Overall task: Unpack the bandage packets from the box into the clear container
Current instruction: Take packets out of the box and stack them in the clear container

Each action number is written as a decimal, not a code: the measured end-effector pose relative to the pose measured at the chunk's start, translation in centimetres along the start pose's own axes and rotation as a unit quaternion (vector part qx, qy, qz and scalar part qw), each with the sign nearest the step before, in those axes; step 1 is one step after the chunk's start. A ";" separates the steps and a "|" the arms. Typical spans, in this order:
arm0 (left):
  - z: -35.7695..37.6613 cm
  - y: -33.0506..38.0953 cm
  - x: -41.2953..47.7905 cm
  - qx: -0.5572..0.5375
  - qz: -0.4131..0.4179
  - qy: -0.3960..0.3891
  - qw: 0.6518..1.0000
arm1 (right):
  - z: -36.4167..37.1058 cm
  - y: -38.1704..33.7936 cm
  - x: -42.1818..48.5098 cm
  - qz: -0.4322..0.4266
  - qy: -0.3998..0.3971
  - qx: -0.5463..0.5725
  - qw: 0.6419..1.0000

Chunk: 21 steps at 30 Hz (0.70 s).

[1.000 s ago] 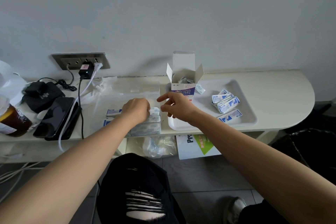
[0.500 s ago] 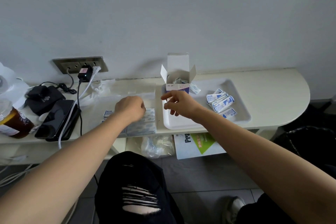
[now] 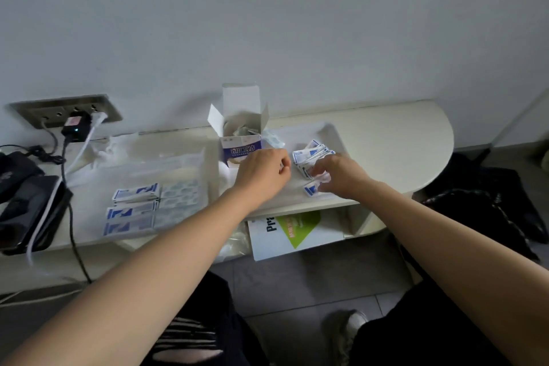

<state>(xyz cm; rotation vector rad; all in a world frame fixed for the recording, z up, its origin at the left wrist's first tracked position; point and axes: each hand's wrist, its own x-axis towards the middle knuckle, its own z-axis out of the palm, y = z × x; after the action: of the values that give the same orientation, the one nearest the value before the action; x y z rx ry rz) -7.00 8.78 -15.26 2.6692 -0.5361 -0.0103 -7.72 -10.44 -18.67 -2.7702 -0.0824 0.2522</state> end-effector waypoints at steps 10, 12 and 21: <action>3.8 0.6 4.4 0.044 -0.007 -0.042 0.998 | -0.7 1.9 1.4 -0.042 -0.018 -0.007 0.999; 4.6 1.1 5.1 0.044 -0.016 -0.048 0.998 | -0.8 2.4 1.3 -0.042 -0.013 0.016 0.999; 5.3 1.1 5.5 0.014 -0.018 -0.009 1.000 | -3.0 3.3 0.9 -0.046 -0.054 0.085 0.994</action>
<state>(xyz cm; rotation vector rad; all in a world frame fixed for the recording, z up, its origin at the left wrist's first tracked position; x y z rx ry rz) -2.76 3.74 -19.30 2.7082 -0.4982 -0.0371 -6.15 -14.49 -17.29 -2.5747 -0.2066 0.3667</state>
